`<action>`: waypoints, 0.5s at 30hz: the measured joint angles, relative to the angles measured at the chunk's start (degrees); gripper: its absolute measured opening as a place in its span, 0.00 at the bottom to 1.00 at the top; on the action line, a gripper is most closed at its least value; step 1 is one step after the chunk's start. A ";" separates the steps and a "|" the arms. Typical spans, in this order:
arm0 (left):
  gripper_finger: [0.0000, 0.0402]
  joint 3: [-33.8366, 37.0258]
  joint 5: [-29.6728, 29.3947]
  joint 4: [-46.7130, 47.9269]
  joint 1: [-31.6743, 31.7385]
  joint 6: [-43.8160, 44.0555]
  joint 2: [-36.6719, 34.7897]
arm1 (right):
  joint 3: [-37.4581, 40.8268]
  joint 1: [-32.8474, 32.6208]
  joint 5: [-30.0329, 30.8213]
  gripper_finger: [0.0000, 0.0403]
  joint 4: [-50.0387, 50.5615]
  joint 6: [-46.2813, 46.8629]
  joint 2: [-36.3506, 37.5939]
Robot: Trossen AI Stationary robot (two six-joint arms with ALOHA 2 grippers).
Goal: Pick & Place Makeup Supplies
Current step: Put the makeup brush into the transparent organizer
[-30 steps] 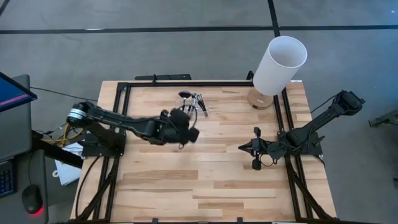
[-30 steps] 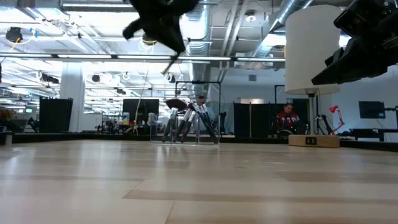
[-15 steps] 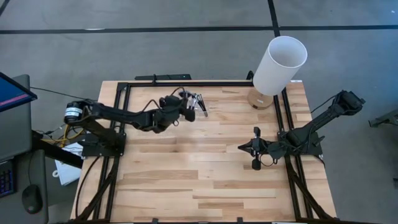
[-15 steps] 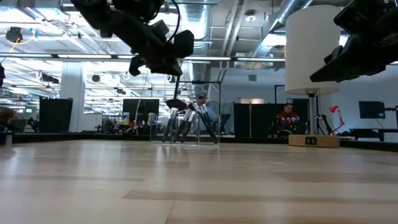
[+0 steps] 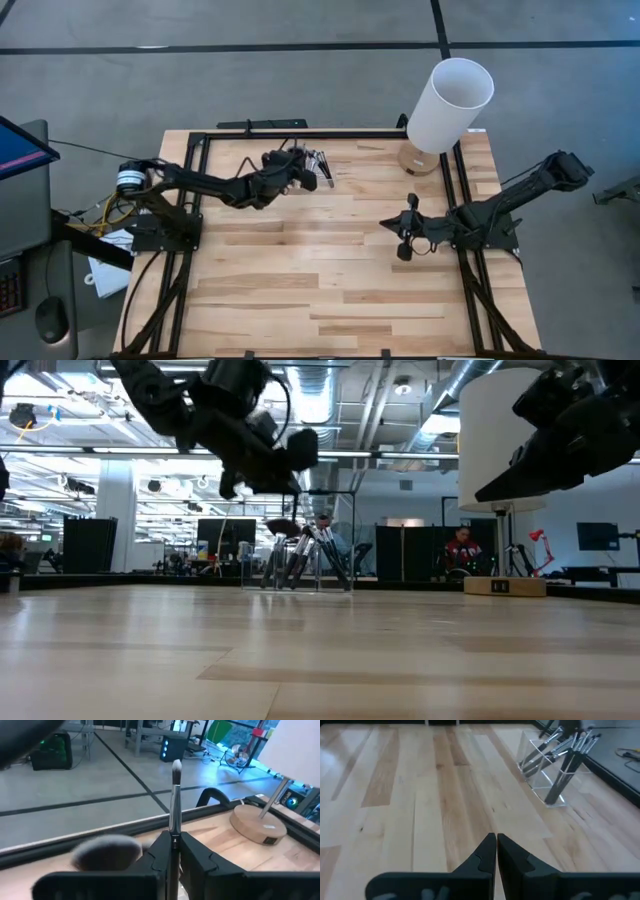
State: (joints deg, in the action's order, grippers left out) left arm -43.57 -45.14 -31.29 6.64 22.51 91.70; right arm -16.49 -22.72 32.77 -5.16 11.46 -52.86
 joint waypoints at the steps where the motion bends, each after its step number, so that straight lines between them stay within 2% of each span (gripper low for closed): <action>1: 0.07 0.00 -0.01 -1.34 0.01 -0.01 1.32 | 0.00 0.34 -0.47 0.02 -0.01 0.00 0.02; 6: 0.07 0.00 -0.48 -5.08 0.49 0.25 6.54 | 0.00 1.12 -3.09 0.02 0.16 0.00 0.02; 15: 0.07 -0.02 -1.78 -5.21 0.84 1.76 7.32 | 0.00 1.01 -3.25 0.02 0.44 -0.09 0.01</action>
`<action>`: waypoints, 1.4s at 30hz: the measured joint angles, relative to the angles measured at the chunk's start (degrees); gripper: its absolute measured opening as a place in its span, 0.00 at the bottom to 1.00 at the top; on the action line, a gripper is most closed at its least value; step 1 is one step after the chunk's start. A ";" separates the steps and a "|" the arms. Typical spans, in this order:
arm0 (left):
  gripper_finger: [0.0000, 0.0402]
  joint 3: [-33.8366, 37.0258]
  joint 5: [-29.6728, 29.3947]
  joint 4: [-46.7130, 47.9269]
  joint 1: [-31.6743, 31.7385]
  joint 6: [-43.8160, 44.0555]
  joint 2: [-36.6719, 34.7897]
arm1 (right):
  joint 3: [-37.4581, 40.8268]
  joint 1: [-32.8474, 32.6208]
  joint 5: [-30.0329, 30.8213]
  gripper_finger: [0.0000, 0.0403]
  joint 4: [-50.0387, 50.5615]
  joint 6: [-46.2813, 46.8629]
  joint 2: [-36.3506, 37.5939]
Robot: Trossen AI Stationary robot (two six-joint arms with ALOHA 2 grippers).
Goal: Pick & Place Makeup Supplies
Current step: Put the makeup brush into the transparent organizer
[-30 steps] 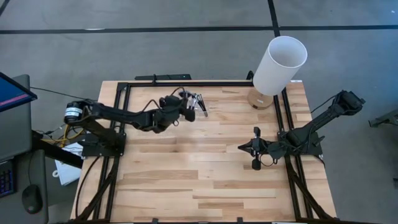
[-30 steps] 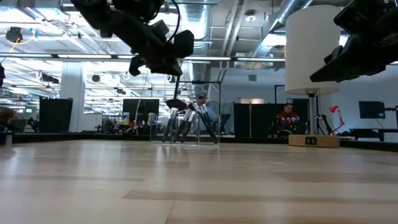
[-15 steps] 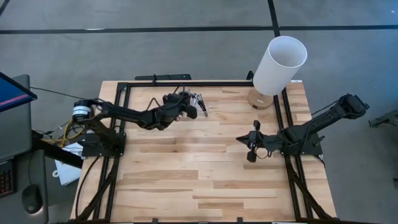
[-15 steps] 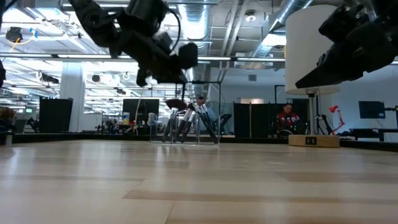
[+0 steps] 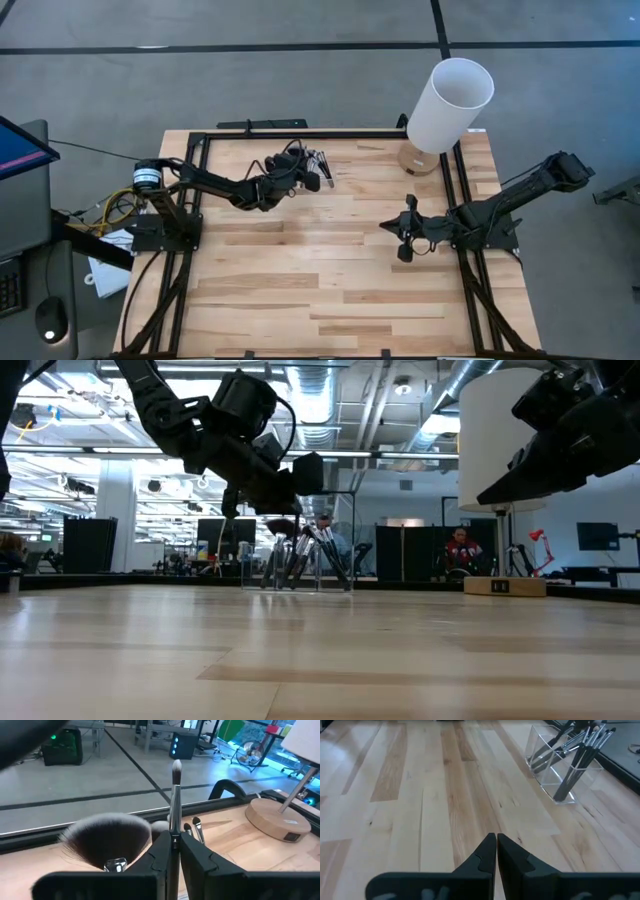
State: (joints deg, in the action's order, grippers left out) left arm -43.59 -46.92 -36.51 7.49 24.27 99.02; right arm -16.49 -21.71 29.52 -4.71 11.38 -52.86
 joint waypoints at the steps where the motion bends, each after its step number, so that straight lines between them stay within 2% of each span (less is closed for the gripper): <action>1: 0.07 0.00 0.00 0.04 -0.02 0.00 0.00 | 0.00 0.00 0.00 0.02 0.03 0.01 0.02; 9: 0.07 0.00 1.68 2.70 -0.09 0.57 0.00 | 0.00 0.00 -0.29 0.02 0.21 0.13 0.00; 21: 0.07 2.95 1.99 3.91 -0.09 6.49 0.04 | 0.00 0.00 -1.22 0.02 -0.02 0.15 0.02; 42: 0.07 3.37 2.89 3.46 -0.72 6.51 0.04 | 0.00 0.00 -1.20 0.02 0.00 0.13 0.02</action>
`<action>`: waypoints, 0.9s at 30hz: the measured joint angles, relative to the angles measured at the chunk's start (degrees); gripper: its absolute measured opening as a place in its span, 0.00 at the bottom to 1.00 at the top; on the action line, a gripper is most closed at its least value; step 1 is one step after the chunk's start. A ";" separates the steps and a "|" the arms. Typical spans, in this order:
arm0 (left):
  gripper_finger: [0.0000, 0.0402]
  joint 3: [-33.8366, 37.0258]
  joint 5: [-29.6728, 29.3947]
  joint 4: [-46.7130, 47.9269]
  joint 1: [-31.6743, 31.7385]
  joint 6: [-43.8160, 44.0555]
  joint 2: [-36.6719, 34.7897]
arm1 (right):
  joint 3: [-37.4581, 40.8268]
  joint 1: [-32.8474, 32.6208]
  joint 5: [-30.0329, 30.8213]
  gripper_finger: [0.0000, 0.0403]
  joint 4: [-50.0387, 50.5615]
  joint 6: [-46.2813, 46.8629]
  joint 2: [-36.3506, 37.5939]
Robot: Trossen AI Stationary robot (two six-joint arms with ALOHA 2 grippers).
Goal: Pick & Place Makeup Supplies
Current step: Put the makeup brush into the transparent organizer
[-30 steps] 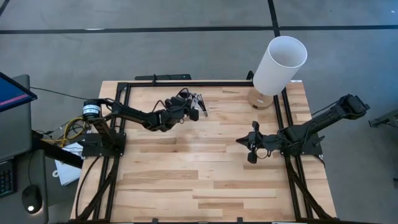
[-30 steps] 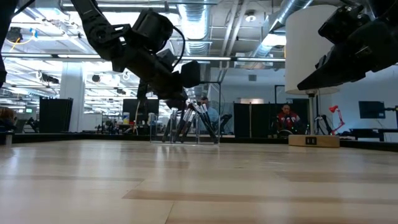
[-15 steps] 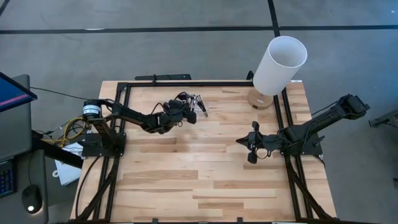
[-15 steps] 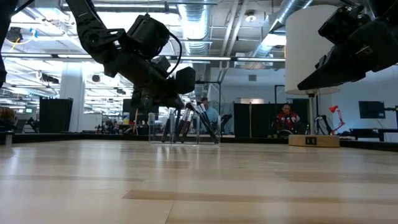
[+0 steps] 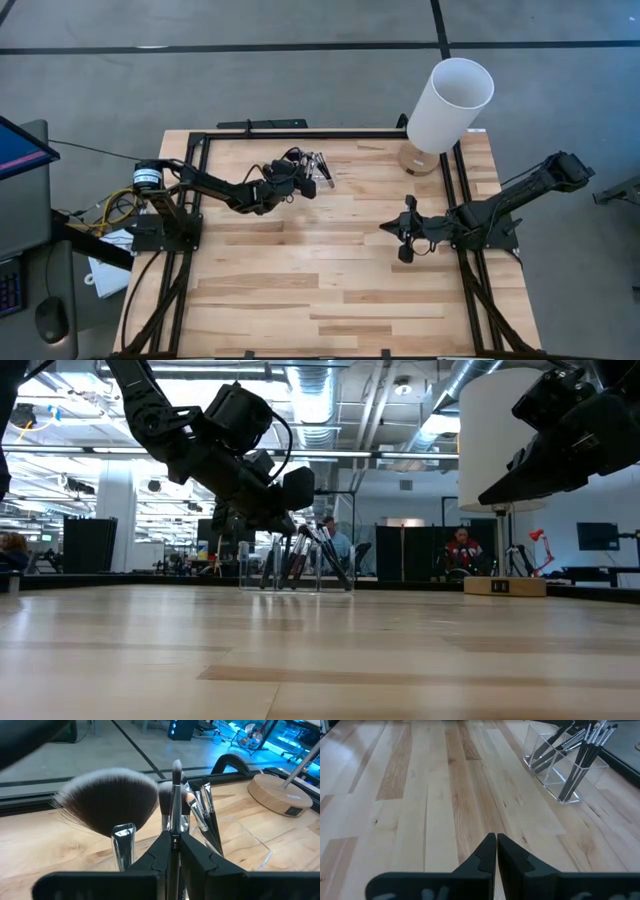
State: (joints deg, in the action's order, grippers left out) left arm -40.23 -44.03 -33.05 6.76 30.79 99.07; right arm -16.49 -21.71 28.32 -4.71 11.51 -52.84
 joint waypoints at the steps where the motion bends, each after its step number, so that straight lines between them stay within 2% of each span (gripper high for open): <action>1: 0.07 0.00 0.00 -0.01 0.00 0.00 0.00 | 0.00 0.00 0.00 0.02 0.00 0.00 0.00; 17: 0.07 -0.02 0.32 0.01 0.00 -0.53 0.00 | 0.00 0.00 0.00 0.02 0.00 -0.02 0.00; 20: 0.07 -0.02 3.18 -1.03 0.00 -5.73 0.00 | 0.00 0.00 0.01 0.02 0.00 -0.02 0.00; 23: 0.07 -0.04 8.60 -2.74 -0.02 -13.25 0.00 | 0.00 0.00 0.02 0.02 0.02 -0.04 0.00; 27: 0.07 -0.07 9.93 -5.07 -0.03 -15.90 0.00 | 0.00 0.01 0.02 0.02 0.56 -0.04 0.00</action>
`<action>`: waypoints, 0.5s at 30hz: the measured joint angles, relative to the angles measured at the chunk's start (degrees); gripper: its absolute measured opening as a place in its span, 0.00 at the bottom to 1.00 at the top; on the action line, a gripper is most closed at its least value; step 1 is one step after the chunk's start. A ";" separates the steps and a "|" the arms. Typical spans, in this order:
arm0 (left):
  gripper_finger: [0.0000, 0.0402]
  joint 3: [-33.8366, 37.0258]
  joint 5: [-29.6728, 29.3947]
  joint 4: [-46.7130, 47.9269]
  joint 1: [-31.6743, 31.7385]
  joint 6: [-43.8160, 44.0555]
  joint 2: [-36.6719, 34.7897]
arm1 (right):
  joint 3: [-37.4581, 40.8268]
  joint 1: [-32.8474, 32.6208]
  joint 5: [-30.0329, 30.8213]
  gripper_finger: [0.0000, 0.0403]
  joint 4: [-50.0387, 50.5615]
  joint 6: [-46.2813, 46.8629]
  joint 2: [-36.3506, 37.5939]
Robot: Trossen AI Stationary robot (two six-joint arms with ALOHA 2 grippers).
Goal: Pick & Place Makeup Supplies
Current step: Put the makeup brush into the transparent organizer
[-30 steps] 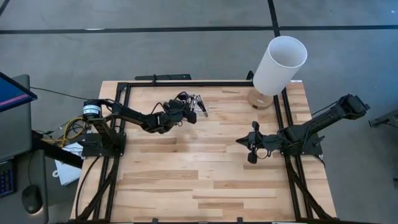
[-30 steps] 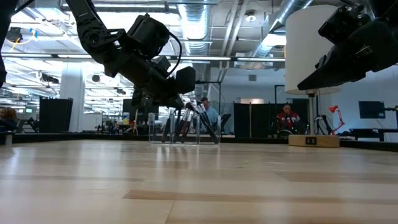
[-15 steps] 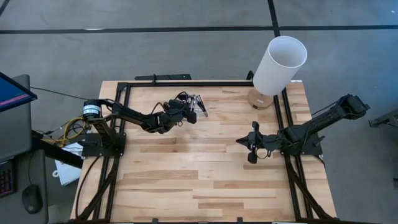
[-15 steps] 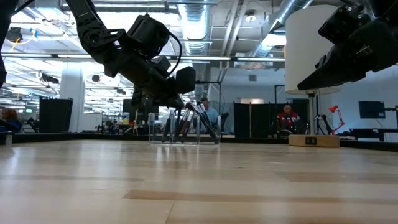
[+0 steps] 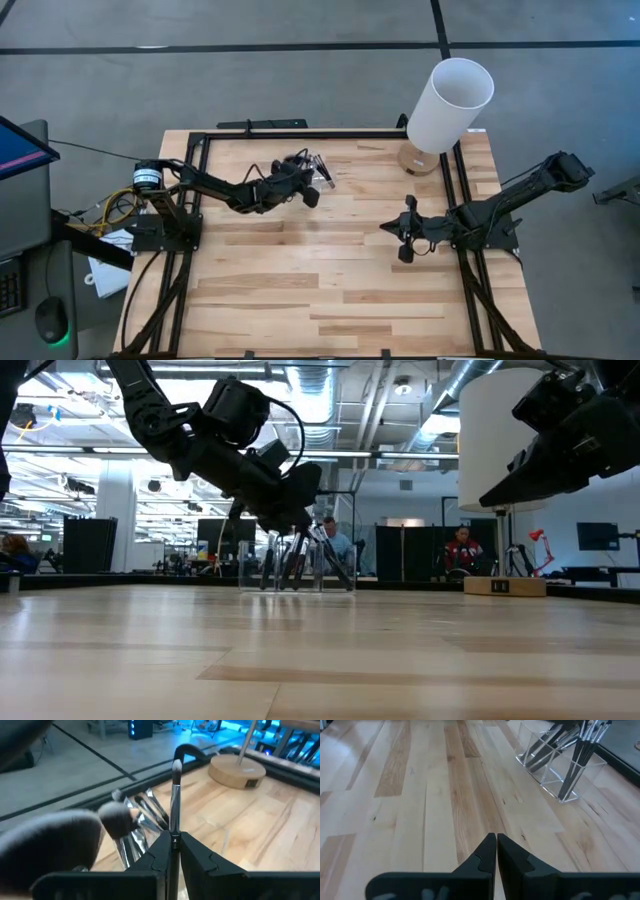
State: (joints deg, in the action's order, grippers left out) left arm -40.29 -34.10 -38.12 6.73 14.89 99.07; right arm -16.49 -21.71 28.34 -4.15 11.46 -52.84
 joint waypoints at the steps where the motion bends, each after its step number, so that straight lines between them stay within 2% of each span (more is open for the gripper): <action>1: 0.07 0.00 -0.02 -0.47 0.07 -0.03 0.00 | 0.00 0.00 0.01 0.02 0.33 0.00 0.00; 15: 0.07 0.00 -0.14 -1.84 0.73 3.44 0.00 | 0.00 -0.01 0.00 0.02 1.76 0.04 -0.01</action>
State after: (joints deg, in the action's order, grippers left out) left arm -40.29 -34.24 -39.96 7.46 18.33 99.07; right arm -16.49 -21.71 28.34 -2.39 11.51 -52.85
